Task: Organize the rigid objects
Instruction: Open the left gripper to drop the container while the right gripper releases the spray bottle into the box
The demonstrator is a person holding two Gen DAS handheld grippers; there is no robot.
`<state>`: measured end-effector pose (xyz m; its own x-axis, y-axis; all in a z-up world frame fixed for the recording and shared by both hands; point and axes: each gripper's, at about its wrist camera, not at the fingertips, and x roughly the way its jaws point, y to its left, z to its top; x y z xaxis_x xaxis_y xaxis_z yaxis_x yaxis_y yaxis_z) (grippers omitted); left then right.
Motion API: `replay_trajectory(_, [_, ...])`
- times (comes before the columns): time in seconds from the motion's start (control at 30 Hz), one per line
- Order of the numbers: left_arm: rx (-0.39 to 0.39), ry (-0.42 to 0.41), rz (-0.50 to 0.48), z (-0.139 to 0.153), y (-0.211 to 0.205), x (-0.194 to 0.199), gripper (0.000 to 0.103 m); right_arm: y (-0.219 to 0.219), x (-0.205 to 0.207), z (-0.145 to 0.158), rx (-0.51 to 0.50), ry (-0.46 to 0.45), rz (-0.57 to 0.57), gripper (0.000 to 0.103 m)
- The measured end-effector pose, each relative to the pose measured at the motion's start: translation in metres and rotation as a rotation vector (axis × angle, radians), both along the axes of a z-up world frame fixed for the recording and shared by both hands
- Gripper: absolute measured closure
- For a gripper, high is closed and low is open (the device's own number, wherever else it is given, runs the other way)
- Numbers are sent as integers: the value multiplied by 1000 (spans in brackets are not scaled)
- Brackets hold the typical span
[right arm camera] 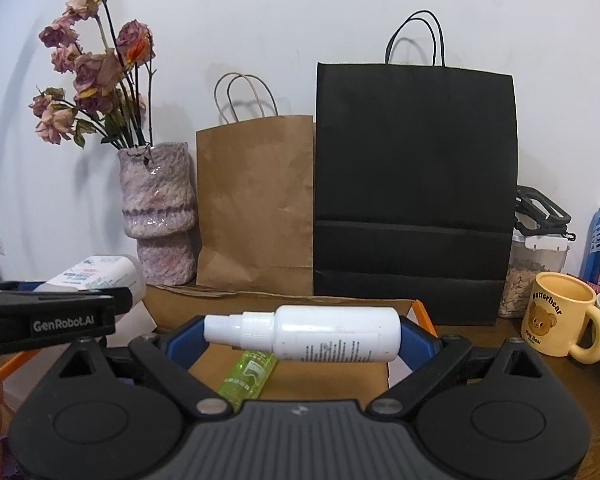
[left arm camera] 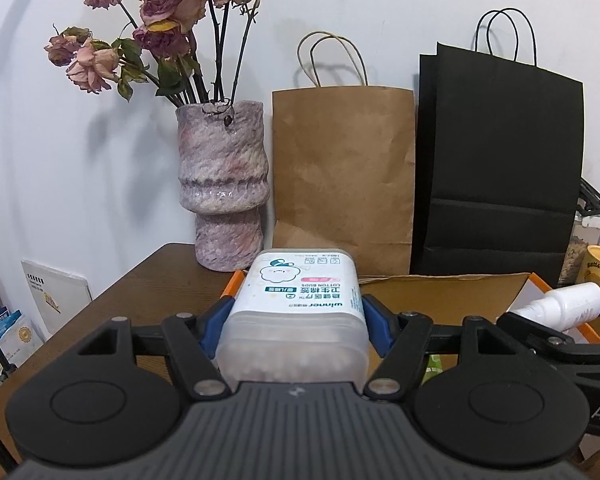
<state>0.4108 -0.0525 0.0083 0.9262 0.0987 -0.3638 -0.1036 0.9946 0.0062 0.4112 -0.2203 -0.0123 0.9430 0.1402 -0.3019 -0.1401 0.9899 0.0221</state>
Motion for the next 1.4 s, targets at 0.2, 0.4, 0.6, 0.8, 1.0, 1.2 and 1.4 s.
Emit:
replay_trajectory(0.2, [11, 31, 10, -3, 1, 5, 28, -4, 4, -4, 10, 31, -6, 6])
replay_trajectory(0.4, [19, -11, 29, 1, 4, -1, 0, -7, 5, -7, 19, 33, -27, 0])
replay_trajectory(0.6, [16, 5, 39, 0, 6, 2, 0, -7, 3, -7, 22, 26, -26, 0])
replay_trajectory(0.8, [18, 11, 41, 0, 5, 1, 0, -7, 2, -7, 23, 21, -27, 0])
replay_trajectory(1.0, [5, 4, 44, 1, 8, -1, 0, -6, 0, -8, 16, 22, -22, 0])
replay_trajectory(1.2, [-5, -3, 43, 2, 9, -6, 0, -5, -5, -8, 8, 16, -24, 0])
replay_trajectory(1.4, [-11, -8, 40, 2, 9, -10, 0, -2, -11, -8, -2, 7, -24, 0])
